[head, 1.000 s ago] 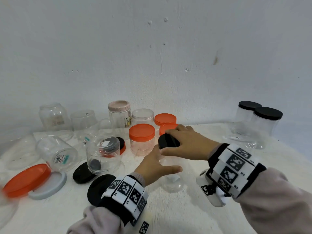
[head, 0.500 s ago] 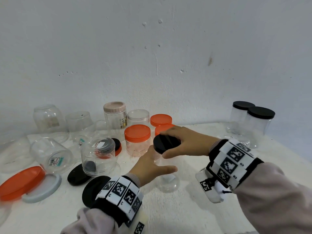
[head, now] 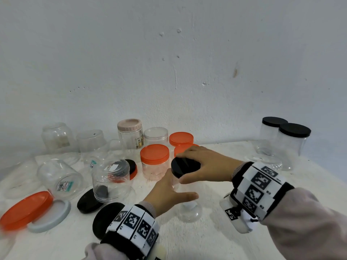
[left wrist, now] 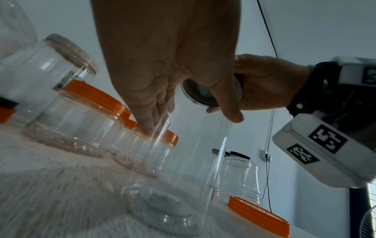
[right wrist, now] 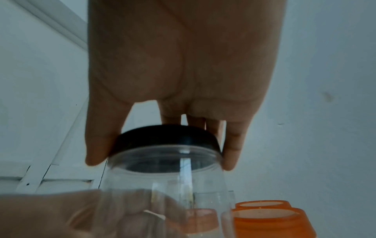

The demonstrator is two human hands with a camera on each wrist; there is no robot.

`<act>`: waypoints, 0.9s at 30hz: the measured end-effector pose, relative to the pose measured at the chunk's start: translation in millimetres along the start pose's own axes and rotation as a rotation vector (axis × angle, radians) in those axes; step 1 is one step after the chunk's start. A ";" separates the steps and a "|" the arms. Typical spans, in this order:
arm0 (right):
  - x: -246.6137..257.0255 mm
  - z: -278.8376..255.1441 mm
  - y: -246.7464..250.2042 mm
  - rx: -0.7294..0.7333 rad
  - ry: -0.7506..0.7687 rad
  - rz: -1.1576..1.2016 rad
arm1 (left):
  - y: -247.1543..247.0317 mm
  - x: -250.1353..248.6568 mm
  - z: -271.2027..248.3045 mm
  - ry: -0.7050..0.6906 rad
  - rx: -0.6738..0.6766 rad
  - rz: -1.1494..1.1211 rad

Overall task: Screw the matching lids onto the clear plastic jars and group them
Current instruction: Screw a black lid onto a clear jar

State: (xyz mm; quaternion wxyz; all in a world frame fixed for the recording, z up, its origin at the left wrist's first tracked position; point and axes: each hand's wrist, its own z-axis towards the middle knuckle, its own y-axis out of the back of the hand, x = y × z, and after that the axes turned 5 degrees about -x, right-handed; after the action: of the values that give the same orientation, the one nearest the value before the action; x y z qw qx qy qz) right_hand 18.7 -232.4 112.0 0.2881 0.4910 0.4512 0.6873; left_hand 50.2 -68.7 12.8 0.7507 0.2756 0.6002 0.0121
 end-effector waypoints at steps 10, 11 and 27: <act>2.3 -4.1 -28.5 -0.185 0.012 -0.207 | -3.0 -1.5 -2.8 0.018 -0.045 0.003; 2.2 -5.6 -31.0 -0.198 0.009 -0.236 | -3.9 -2.3 -3.0 0.016 -0.044 0.013; -28.1 -44.1 17.5 -0.111 0.027 0.068 | 71.2 22.8 -48.9 0.039 -0.049 0.681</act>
State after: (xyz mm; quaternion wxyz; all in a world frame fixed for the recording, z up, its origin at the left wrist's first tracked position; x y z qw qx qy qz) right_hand -11.7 -278.4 111.3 0.2854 0.4800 0.3992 0.7271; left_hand 34.5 19.2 16.6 0.6984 0.4420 0.4874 0.2818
